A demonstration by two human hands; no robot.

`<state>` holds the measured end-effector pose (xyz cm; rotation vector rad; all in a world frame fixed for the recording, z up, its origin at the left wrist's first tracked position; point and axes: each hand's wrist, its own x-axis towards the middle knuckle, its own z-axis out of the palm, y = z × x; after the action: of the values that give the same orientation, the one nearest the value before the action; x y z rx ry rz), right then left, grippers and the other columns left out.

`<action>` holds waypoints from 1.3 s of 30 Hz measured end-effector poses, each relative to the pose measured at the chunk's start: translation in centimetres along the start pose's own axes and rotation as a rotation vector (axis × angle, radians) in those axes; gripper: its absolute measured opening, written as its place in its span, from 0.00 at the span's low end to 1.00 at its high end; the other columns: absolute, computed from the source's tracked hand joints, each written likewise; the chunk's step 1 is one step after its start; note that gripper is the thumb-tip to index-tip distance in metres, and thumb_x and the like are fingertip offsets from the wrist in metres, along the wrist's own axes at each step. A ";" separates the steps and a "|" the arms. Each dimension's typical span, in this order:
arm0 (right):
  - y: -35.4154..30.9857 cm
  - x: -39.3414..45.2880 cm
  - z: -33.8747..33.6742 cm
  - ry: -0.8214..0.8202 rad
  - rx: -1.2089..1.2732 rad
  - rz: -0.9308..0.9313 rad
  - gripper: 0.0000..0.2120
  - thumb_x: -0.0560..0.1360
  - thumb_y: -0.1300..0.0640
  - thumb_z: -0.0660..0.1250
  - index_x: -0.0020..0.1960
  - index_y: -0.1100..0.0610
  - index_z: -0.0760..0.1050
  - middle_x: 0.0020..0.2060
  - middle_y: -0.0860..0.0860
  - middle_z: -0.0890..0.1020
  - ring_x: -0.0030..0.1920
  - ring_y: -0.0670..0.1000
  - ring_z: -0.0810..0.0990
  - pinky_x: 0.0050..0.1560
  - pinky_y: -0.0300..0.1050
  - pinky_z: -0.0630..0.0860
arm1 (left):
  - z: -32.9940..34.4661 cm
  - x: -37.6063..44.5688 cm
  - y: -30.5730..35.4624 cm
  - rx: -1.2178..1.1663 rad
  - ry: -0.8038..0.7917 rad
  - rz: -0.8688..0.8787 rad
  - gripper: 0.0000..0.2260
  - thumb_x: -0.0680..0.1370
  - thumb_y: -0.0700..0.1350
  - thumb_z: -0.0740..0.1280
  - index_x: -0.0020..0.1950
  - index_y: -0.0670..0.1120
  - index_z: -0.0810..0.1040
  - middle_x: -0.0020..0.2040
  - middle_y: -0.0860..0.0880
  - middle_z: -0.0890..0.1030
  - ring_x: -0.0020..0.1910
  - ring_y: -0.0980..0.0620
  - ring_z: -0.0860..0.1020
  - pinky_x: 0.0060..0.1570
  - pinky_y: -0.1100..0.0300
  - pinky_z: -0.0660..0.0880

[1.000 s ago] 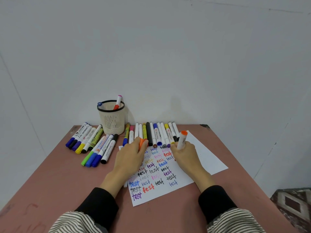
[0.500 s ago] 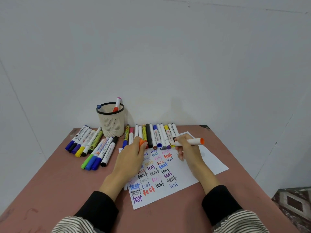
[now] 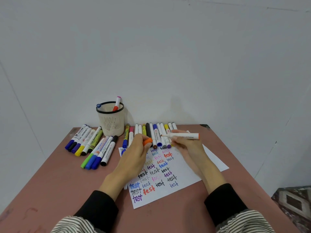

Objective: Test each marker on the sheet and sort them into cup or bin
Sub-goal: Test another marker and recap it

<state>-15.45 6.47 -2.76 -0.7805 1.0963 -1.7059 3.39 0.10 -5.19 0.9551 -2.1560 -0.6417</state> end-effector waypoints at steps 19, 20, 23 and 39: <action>0.1 -0.3 0.6 -0.067 -0.031 0.020 0.13 0.69 0.64 0.73 0.51 0.68 0.79 0.35 0.55 0.82 0.36 0.50 0.80 0.48 0.44 0.81 | -0.3 0.5 1.0 -0.334 0.067 -0.009 0.05 0.79 0.42 0.67 0.51 0.52 0.78 0.41 0.57 0.79 0.42 0.63 0.79 0.44 0.64 0.79; 0.1 -0.4 0.6 -0.076 -0.035 0.015 0.13 0.68 0.63 0.73 0.51 0.68 0.79 0.35 0.55 0.82 0.36 0.50 0.81 0.47 0.43 0.81 | -0.3 0.5 1.1 -0.332 0.063 -0.012 0.04 0.79 0.42 0.66 0.51 0.51 0.78 0.40 0.57 0.79 0.40 0.62 0.78 0.42 0.66 0.77; 0.1 -0.5 0.4 -0.096 -0.064 0.004 0.15 0.67 0.62 0.73 0.52 0.67 0.79 0.35 0.55 0.82 0.37 0.50 0.81 0.46 0.42 0.80 | -0.5 0.5 1.1 -0.284 0.014 -0.020 0.04 0.80 0.43 0.64 0.50 0.50 0.78 0.36 0.55 0.76 0.31 0.59 0.73 0.33 0.67 0.72; 0.2 -0.7 1.0 -0.006 0.020 0.068 0.12 0.75 0.58 0.70 0.51 0.67 0.79 0.31 0.53 0.73 0.31 0.46 0.72 0.34 0.37 0.75 | -0.7 0.2 1.0 -0.152 0.140 -0.040 0.09 0.83 0.53 0.58 0.50 0.53 0.75 0.42 0.52 0.79 0.40 0.51 0.77 0.41 0.52 0.77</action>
<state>-14.29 6.79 -2.61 -0.7283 1.0883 -1.6539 3.30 0.44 -3.97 0.9352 -1.9412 -0.7253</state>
